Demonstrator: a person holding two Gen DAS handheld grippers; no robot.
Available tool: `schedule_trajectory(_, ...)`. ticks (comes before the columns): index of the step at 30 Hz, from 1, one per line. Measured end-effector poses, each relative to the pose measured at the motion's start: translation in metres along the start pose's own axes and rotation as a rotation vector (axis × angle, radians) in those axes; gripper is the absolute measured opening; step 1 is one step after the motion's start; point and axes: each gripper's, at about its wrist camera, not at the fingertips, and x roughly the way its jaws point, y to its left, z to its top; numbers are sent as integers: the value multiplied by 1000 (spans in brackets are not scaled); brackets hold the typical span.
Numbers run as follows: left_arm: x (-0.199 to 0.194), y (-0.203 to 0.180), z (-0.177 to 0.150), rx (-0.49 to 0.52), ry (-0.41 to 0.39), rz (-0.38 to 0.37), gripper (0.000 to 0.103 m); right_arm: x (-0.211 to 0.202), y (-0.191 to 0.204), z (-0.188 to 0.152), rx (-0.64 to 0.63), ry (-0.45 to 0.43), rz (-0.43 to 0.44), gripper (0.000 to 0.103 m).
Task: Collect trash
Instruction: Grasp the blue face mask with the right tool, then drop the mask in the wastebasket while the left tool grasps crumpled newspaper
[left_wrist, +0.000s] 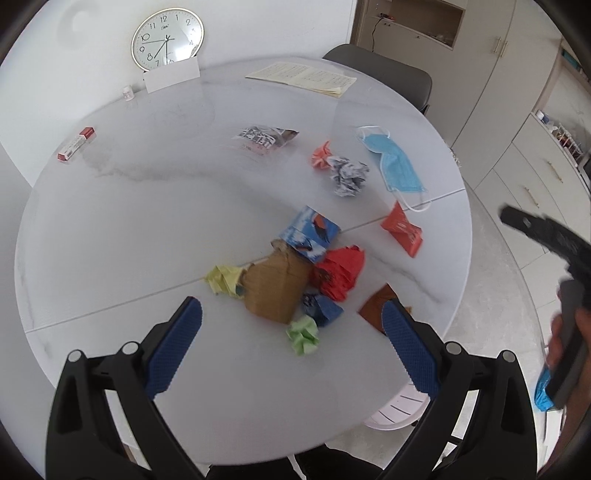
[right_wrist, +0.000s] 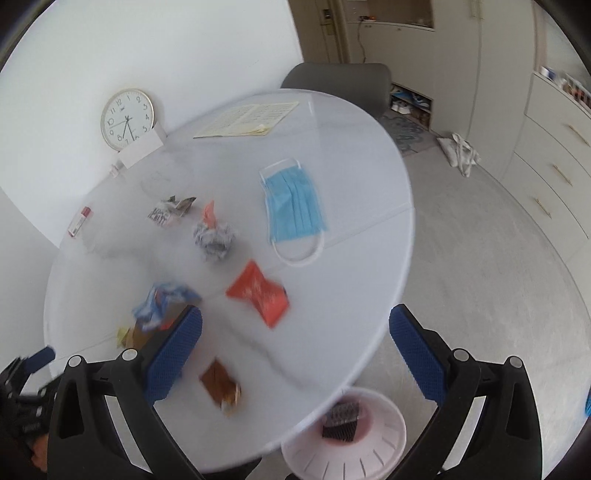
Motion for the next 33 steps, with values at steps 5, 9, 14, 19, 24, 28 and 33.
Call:
schedule_trajectory(5,20,18,28,33,2,0,94,93,18,63,-52,32,-23,100)
schedule_trajectory(9,31,27,46,74,6,-21,94,167,22,97,-58,84,-72,90)
schedule_trajectory(14,47,33,63,132,13,-43,94,225,25,111,-81,150,-125,76)
schedule_trajectory(19,64,31,78,169,22,-83,94,237,23,115,-96,147,-181,44)
schedule_trajectory(24,80,14,98,208,13,-124,94,228,3,123,-7,119,-156,20)
schedule_trajectory(28,106,-15,119,244,38,-179,92,186,-10,121,62,43,-117,19)
schedule_trajectory(33,157,-53,146,243,111,-203,77,94,-31,98,135,-82,-77,19)
